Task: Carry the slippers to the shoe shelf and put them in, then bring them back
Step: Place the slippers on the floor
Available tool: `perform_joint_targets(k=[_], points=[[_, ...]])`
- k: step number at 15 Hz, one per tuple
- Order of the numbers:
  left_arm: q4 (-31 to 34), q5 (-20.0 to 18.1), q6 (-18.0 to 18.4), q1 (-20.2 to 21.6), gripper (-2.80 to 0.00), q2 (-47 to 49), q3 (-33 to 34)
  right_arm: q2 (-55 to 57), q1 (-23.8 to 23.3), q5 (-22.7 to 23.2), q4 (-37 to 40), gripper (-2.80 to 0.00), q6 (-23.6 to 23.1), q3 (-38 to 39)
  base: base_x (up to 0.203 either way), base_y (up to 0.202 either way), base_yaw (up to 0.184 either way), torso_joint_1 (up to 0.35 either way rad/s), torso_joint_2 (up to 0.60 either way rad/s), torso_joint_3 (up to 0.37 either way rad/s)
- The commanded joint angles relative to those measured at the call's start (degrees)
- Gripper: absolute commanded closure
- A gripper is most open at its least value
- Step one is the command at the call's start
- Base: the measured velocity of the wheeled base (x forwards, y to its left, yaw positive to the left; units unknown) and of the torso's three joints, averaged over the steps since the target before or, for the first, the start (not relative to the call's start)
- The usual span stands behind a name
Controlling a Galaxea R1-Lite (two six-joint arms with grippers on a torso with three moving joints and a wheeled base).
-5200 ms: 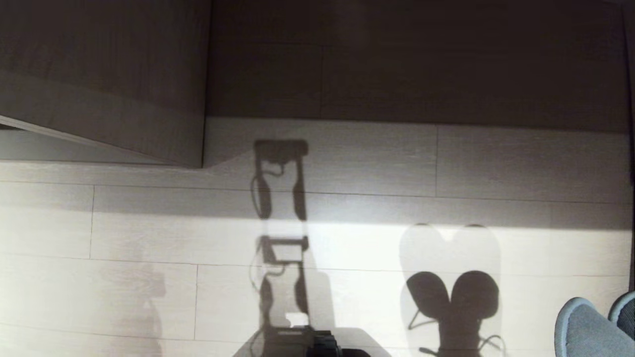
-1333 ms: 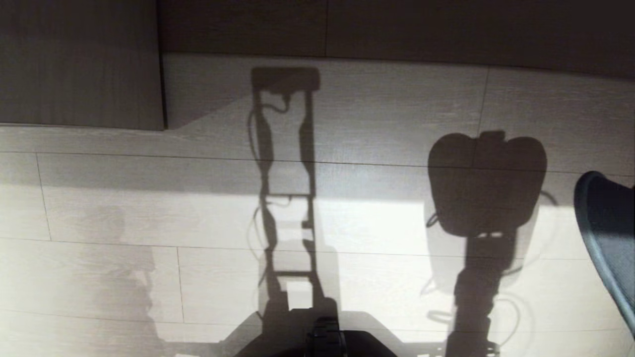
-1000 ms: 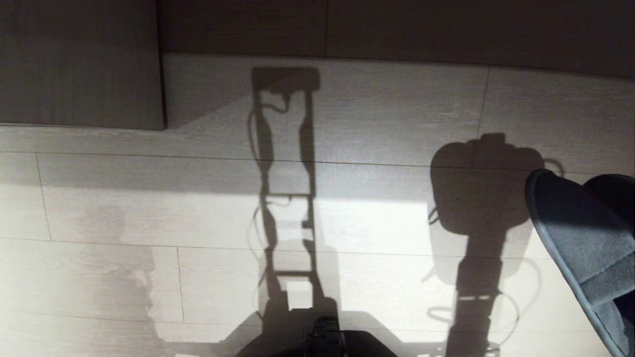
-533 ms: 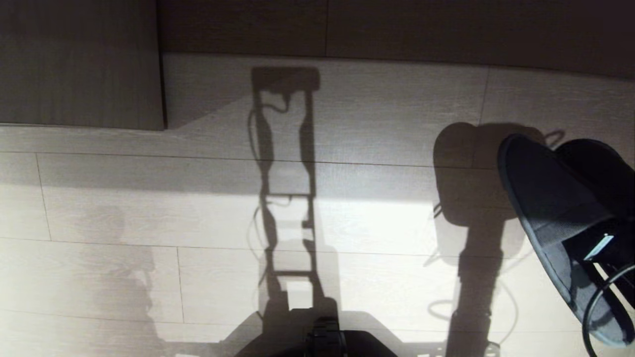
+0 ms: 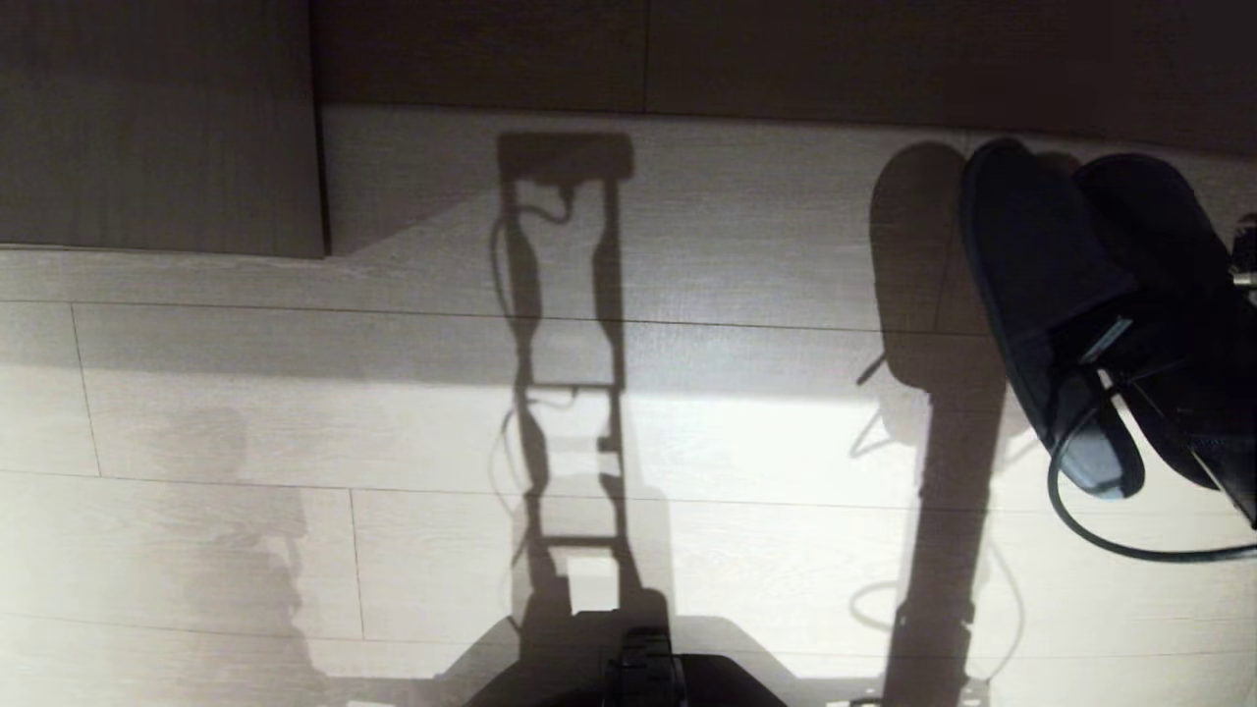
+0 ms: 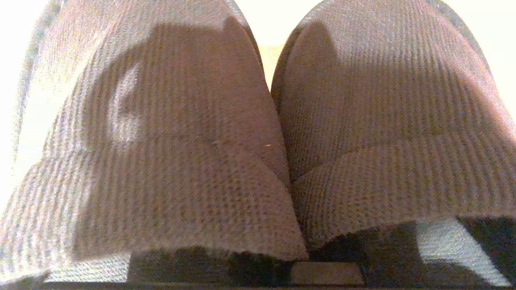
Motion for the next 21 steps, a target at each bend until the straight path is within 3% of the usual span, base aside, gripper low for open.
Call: perform_joint_targets(k=[1,13,21], points=[[0.0,0.0,0.0,0.0,0.0,0.0,0.0,6.0,-0.3,0.0,-0.8,0.0,0.0,-5.9,0.0,0.0,0.0,0.0,0.0,0.0],[0.0,0.0,0.0,0.0,0.0,0.0,0.0,25.8,-2.6,0.0,-6.2,0.0,-2.6,-42.1,0.0,0.0,0.0,0.0,0.0,0.0],[0.0,0.0,0.0,0.0,0.0,0.0,0.0,31.7,-2.5,-0.1,-6.3,0.0,-3.8,-54.7,0.0,0.0,0.0,0.0,0.0,0.0]])
